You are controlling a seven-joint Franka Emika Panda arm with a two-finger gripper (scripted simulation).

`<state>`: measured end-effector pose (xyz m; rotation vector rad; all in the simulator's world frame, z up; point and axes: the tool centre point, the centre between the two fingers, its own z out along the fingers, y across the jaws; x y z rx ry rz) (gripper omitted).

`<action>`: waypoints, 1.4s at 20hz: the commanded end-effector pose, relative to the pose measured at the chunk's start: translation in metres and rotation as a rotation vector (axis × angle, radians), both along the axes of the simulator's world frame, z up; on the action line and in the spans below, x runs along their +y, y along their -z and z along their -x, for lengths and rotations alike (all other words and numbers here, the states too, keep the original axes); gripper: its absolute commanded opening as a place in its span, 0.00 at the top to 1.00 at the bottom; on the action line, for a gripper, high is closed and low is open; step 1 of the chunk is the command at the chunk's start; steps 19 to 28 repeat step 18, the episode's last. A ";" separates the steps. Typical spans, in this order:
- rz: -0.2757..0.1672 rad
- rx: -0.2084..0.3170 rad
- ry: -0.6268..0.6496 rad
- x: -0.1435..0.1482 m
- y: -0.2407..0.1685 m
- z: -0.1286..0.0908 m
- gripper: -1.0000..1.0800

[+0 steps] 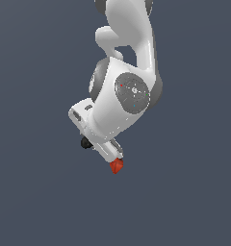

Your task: Pick up the object and move it to a goal position.

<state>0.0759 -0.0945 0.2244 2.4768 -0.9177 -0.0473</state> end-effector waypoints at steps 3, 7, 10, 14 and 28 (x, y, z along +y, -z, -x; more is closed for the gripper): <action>0.000 -0.009 -0.001 0.010 -0.026 -0.002 1.00; -0.001 -0.009 -0.001 0.022 -0.052 -0.003 1.00; -0.001 -0.009 -0.001 0.029 -0.067 -0.004 1.00; -0.001 -0.009 -0.001 0.034 -0.077 -0.005 1.00; -0.001 -0.009 -0.001 0.035 -0.080 -0.006 1.00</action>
